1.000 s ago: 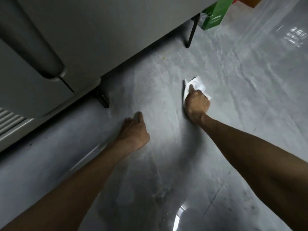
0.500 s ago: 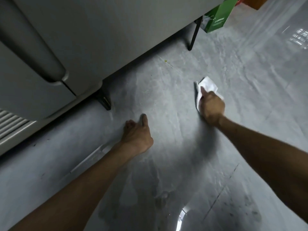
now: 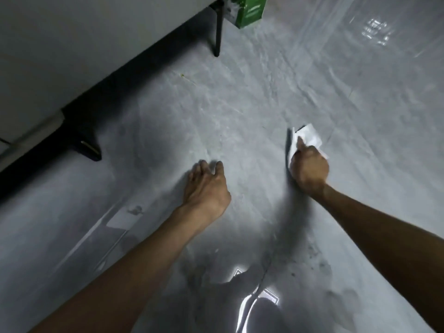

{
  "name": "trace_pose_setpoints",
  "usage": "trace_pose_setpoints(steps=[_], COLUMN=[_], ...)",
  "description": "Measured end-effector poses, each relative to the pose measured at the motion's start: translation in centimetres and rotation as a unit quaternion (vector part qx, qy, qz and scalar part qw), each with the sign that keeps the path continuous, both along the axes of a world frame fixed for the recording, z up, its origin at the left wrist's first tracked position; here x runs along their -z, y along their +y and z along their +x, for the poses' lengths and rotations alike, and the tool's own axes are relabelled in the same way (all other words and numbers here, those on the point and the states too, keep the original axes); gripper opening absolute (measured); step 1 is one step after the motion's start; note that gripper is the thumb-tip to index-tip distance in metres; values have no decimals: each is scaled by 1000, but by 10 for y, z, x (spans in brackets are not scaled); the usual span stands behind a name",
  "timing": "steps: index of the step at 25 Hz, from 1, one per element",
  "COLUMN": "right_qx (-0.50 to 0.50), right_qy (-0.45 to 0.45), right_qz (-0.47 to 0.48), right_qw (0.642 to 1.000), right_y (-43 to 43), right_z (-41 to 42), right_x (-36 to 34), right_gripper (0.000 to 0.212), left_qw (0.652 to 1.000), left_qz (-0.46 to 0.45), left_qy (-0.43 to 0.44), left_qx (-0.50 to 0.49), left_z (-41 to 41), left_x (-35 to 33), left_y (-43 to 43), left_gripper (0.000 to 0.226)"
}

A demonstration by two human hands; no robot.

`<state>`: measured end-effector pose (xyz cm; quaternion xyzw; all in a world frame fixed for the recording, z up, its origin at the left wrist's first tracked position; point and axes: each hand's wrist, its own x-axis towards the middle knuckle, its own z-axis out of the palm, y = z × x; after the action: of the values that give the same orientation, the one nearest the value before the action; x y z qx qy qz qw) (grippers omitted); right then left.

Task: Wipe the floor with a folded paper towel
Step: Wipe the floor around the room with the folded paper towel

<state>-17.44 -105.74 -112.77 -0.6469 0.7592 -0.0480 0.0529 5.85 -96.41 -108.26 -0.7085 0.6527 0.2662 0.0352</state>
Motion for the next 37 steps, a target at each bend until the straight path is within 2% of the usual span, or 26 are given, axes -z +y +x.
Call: trace_pose_setpoints(steps=[2,3,4,5,6,7,8,10,11,12,13,14,16,18,19,20,21,23,24,26,29,30,32,34,36,37], right_qx=[-158,-301,-446,-547,-596,-591,-526,-269,-108,39,111,106,-113,-438,-517,-517,-445,-148,-48,-100,-393,-410,-289,-46,139,134], right_qy=[-18,-37,-36,-28,-18,7,26,42,18,0,1,8,4,-1,7,31,63,79,63,19,-40,-48,-33,-6,-16,-22], right_qz=[-9,-7,0,24,35,18,4,-13,-18,-13,-3,2,-24,0,3,5,2,3,7,-5,-37,-20,-2,4,-10,-22], right_qw=[987,953,894,836,802,806,850,962,994,999,994,994,993,899,856,855,893,986,997,995,918,910,957,999,990,991], right_y=[55,88,112,117,109,94,75,39,26,18,19,24,45,63,49,26,2,-43,-55,-53,-2,8,16,34,67,83], right_z=[29,36,29,12,-9,-31,-51,-86,-97,-94,-77,-54,-5,12,5,-3,-7,-2,12,63,97,79,13,-66,-104,-101], right_x=[6,10,13,9,4,2,-2,-8,-9,-8,-6,-2,10,10,5,0,-2,-5,-2,7,25,25,24,19,12,9], right_gripper=[52,54,52,48,45,44,44,45,45,43,41,40,44,50,50,50,49,47,45,46,45,44,46,49,51,51], left_qw=[1000,999,998,997,996,996,996,995,994,993,994,994,996,998,996,994,991,983,979,973,975,979,978,970,971,974], left_qz=[-20,-33,-42,-45,-42,-33,-25,-13,-14,-21,-32,-49,-59,-16,16,44,68,102,112,123,93,89,128,167,156,126], left_qy=[0,-1,-6,-13,-22,-32,-39,-47,-50,-49,-45,-45,-47,-65,-82,-98,-109,-126,-132,-142,-165,-160,-159,-170,-167,-149], left_qx=[22,38,53,64,72,75,79,93,99,102,100,91,47,2,0,14,39,91,110,133,115,92,49,42,76,111], left_z=[-15,-23,-30,-36,-41,-43,-43,-46,-48,-50,-51,-51,-42,-26,-17,-11,-9,-12,-13,-12,-1,4,13,15,-1,-19], left_x=[3,5,8,12,15,18,19,18,15,13,10,9,8,8,9,11,14,13,12,12,28,29,26,18,1,-8], left_y=[-4,-5,-5,-2,1,5,7,9,9,9,7,2,-13,-32,-41,-47,-53,-65,-69,-76,-76,-73,-68,-68,-73,-76], left_gripper=[67,65,65,64,63,64,65,67,67,66,65,65,67,71,71,67,59,33,22,25,45,50,62,62,57,58])
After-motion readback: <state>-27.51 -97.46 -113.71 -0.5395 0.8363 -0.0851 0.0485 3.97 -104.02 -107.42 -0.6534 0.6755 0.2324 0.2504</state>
